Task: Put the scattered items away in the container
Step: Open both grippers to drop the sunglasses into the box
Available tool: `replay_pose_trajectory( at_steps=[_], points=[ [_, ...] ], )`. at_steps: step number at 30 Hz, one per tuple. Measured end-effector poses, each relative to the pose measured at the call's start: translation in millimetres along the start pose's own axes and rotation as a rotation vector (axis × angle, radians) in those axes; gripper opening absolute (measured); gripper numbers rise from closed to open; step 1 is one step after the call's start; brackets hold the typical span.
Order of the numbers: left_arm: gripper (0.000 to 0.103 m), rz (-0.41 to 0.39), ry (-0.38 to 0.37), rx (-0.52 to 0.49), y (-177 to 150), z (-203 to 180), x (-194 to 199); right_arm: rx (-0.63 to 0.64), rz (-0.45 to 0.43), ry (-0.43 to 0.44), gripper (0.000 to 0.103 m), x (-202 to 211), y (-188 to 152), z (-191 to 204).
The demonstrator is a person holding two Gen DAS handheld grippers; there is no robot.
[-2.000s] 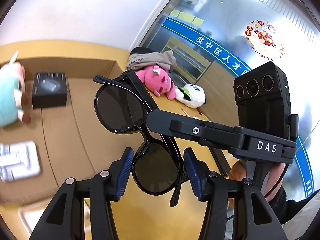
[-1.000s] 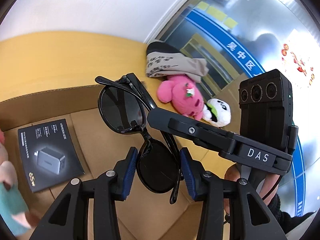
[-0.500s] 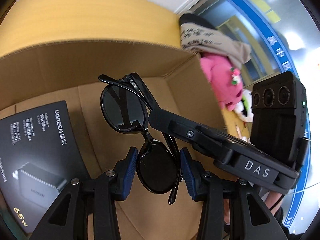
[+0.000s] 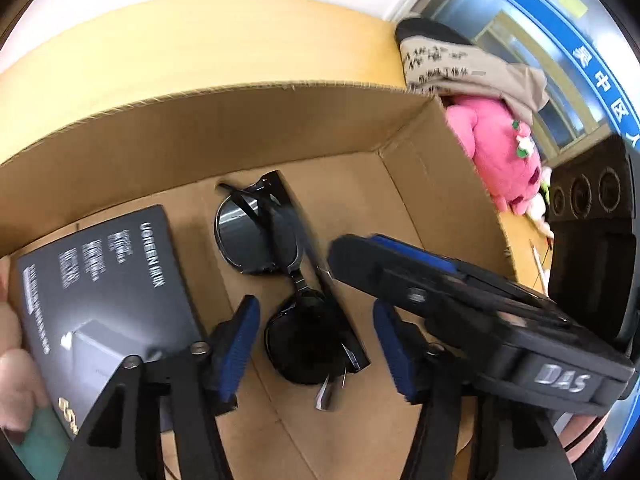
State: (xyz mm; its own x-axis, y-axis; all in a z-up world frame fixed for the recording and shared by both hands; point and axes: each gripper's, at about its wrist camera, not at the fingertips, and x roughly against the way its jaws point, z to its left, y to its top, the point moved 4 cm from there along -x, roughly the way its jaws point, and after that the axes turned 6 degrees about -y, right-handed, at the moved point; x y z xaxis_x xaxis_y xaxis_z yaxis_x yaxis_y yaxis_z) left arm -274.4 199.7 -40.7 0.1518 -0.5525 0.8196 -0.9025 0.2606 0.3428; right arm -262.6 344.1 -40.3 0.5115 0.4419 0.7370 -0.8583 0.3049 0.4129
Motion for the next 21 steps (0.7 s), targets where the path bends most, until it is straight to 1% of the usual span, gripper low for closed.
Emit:
replay_pose_trajectory(
  at_steps=[1, 2, 4, 6, 8, 9, 10, 11, 12, 13, 15, 16, 17, 19, 21],
  points=[
    [0.066, -0.017, 0.003, 0.000, -2.2, -0.6, 6.7, 0.001, -0.009, 0.003, 0.059, 6.0, -1.6, 1.5],
    [0.066, -0.048, 0.013, -0.007, -5.9, -2.7, 17.8, 0.006, -0.018, 0.001, 0.060, 13.6, -3.2, 3.1],
    [0.072, -0.099, 0.028, -0.031, -11.1, -10.0, 35.3, 0.028, -0.038, -0.011, 0.066, 28.7, -5.9, 6.9],
    [0.075, -0.187, 0.084, -0.077, -23.5, -18.0, 66.1, 0.056, -0.066, -0.021, 0.071, 48.4, -11.2, 11.4],
    [0.079, -0.263, 0.119, -0.108, -35.4, -25.4, 92.3, 0.094, -0.108, -0.038, 0.075, 73.5, -22.2, 19.2],
    [0.083, -0.305, 0.139, -0.121, -42.6, -29.5, 106.3, 0.107, -0.128, -0.045, 0.079, 85.0, -28.4, 22.0],
    [0.088, -0.348, 0.158, -0.131, -51.3, -32.9, 119.3, 0.121, -0.151, -0.053, 0.079, 97.2, -36.5, 25.6],
    [0.090, -0.396, 0.181, -0.138, -62.2, -35.8, 134.4, 0.138, -0.176, -0.063, 0.079, 109.9, -46.3, 30.0],
    [0.094, -0.448, 0.211, -0.142, -75.8, -38.4, 150.1, 0.158, -0.198, -0.076, 0.080, 119.6, -57.6, 36.6],
    [0.097, -0.483, 0.235, -0.147, -85.4, -39.4, 160.6, 0.186, -0.218, -0.092, 0.081, 129.0, -71.3, 44.6],
    [0.100, -0.571, 0.322, -0.158, -112.9, -43.4, 184.3, 0.258, -0.238, -0.124, 0.081, 144.0, -96.0, 55.8],
    [0.103, -0.605, 0.357, -0.156, -126.8, -44.4, 193.1, 0.295, -0.246, -0.142, 0.081, 151.1, -111.7, 60.3],
    [0.103, -0.641, 0.383, -0.145, -145.0, -45.5, 202.4, 0.319, -0.249, -0.154, 0.081, 155.9, -124.4, 63.1],
    [0.103, -0.667, 0.398, -0.125, -166.0, -50.4, 208.4, 0.354, -0.250, -0.168, 0.081, 164.0, -147.5, 66.7],
    [0.103, -0.681, 0.415, -0.107, -191.9, -50.0, 215.5, 0.376, -0.260, -0.205, 0.081, 171.4, -167.7, 66.3]
  ],
)
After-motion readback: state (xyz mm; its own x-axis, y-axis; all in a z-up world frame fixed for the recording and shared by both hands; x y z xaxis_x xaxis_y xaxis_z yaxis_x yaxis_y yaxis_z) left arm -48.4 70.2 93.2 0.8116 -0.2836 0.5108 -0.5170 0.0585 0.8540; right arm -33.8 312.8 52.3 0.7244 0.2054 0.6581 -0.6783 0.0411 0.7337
